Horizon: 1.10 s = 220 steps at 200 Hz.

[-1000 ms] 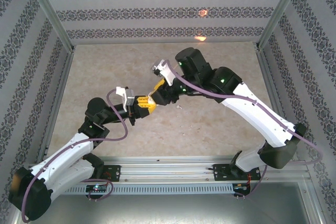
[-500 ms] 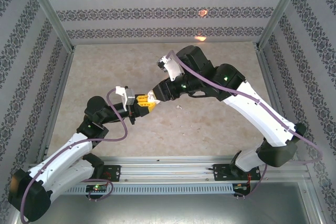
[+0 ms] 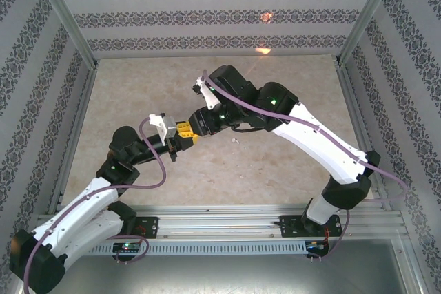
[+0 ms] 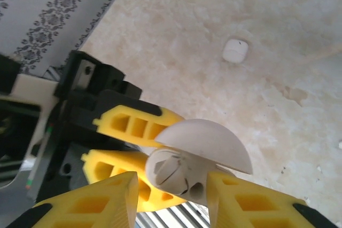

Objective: Insert wireless bluetooth earbuds into charging case

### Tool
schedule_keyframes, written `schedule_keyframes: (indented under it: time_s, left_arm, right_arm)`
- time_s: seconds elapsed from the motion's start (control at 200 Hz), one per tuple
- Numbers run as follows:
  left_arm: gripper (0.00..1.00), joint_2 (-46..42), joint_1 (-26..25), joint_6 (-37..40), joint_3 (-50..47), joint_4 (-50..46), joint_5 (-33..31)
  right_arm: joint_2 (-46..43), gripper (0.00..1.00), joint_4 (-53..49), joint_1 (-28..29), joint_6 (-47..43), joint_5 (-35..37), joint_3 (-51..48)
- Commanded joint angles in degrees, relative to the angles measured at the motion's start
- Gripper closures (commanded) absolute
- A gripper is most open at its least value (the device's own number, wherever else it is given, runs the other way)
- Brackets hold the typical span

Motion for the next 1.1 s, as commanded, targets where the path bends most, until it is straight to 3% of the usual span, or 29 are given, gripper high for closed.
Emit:
schedule_keyframes:
  time_s: [0.0,0.235,0.525,1.094]
  left_arm:
    - [1.00,-1.42,-0.91,3.33,1.73,-2.05,-2.52]
    - [1.00,-1.52,-1.00,4.63,1.55,-2.01,-2.75]
    - [1.00,-1.83,-1.02,5.29,0.68,-2.14,-3.22]
    - [1.00,-2.27,-1.00,4.94,-2.22,1.95,-2.03]
  right_arm:
    - [1.39,0.63,-1.84,0.77,2.50,2.24,2.26]
    - [3.92,0.65,-2.62,0.90,2.42,1.14,3.20]
    - [4.31,0.82,-3.34,0.99,1.49,0.31,4.47]
    - [-0.73,0.87,-2.03,0.64,1.21,2.43,3.98]
